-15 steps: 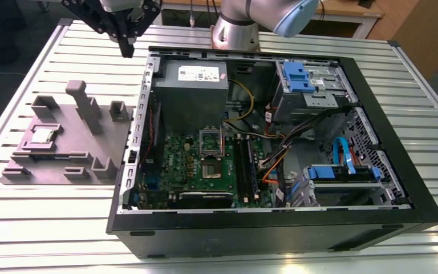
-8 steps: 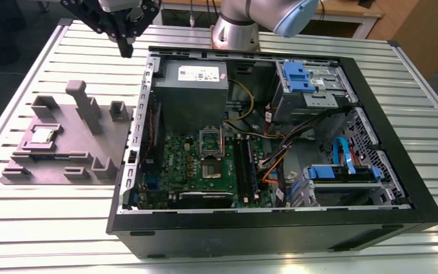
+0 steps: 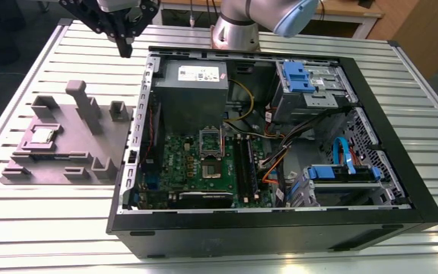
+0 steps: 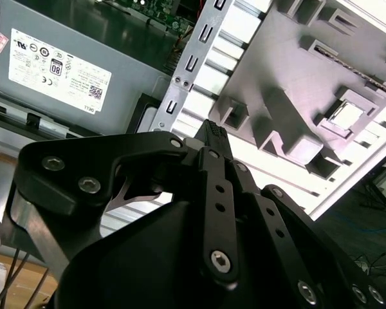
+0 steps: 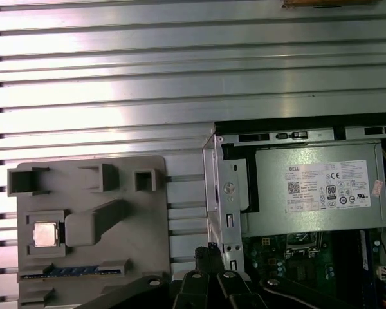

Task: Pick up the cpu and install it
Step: 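Reach for the cpu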

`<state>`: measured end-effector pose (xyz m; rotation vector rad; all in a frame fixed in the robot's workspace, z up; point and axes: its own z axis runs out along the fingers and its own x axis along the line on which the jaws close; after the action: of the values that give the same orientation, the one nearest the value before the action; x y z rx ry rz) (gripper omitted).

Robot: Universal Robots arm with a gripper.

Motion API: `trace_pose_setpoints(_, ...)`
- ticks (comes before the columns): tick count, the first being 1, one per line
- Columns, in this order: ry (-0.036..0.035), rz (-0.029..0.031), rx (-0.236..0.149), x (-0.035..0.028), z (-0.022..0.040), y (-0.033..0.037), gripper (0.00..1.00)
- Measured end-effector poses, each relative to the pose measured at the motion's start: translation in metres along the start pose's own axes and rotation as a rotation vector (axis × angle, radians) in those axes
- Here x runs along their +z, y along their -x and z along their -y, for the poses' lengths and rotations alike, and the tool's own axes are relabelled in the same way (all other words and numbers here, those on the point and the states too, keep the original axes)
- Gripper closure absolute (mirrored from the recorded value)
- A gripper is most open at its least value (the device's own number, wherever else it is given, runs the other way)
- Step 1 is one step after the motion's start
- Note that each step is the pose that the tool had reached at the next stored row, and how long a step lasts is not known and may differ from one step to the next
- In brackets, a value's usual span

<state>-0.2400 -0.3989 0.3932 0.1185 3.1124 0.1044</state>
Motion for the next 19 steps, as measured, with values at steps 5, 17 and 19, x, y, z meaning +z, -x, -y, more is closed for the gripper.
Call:
trace_pose_setpoints(5, 0.0, 0.0, 0.0, 0.0, 0.0001, -0.001, 0.9)
trace_pose_setpoints(17, 0.0, 0.0, 0.0, -0.0001, 0.0004, -0.0049, 0.9)
trace_pose_setpoints(19, 0.0, 0.0, 0.0, -0.0001, 0.0004, -0.0053, 0.9)
